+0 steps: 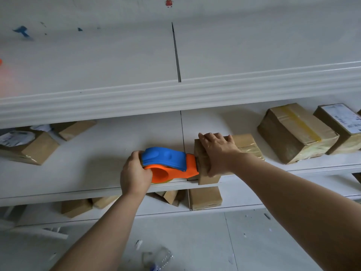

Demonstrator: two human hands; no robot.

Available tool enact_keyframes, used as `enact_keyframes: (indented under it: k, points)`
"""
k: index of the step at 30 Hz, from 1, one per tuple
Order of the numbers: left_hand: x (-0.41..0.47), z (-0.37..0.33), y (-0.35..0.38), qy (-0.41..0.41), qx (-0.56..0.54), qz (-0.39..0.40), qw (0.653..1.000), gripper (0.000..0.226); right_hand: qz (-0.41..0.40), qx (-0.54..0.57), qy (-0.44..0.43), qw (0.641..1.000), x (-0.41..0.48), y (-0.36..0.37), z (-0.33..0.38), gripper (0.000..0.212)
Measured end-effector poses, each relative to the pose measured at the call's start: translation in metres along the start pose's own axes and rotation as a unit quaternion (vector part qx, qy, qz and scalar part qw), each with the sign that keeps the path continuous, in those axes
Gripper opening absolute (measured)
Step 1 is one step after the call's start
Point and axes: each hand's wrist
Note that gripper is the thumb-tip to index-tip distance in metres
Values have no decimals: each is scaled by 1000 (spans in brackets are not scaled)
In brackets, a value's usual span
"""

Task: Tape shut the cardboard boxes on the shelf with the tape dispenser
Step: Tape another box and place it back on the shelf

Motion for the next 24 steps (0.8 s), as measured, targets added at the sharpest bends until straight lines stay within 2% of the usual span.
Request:
enact_keyframes:
  k: [4, 9, 13, 16, 19, 20, 21, 24]
  points:
    - [-9, -3, -22, 4, -45, -33, 998, 45, -71, 27, -20, 997, -18, -12, -4, 126]
    - [-31, -30, -48, 16, -60, -56, 997, 44, -134, 60, -35, 989, -47, -23, -12, 118]
    - [-58, -56, -65, 32, -51, -87, 994, 46, -160, 169, -49, 971, -67, -24, -29, 119]
    - [-78, -78, -76, 48, -39, -115, 991, 46, -201, 316, -58, 926, -79, -18, -44, 116]
    - [-91, -105, -81, 75, -21, -143, 987, 50, -200, 532, -63, 820, -88, -5, -60, 113]
    - [-94, -114, -81, 84, -6, -145, 986, 53, -186, 567, -65, 800, -90, 1, -66, 111]
    - [-99, -122, -78, 96, 16, -141, 985, 56, -162, 582, -67, 794, -94, 8, -71, 108]
    - [-111, -132, -62, 127, 86, -116, 981, 59, -105, 567, -69, 814, -101, 27, -86, 110]
Point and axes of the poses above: each hand's wrist, its own x-axis towards the middle knuckle, its own y-axis out of the palm, z = x × y, and after that the axes turned 10 degrees about -y, right-handed
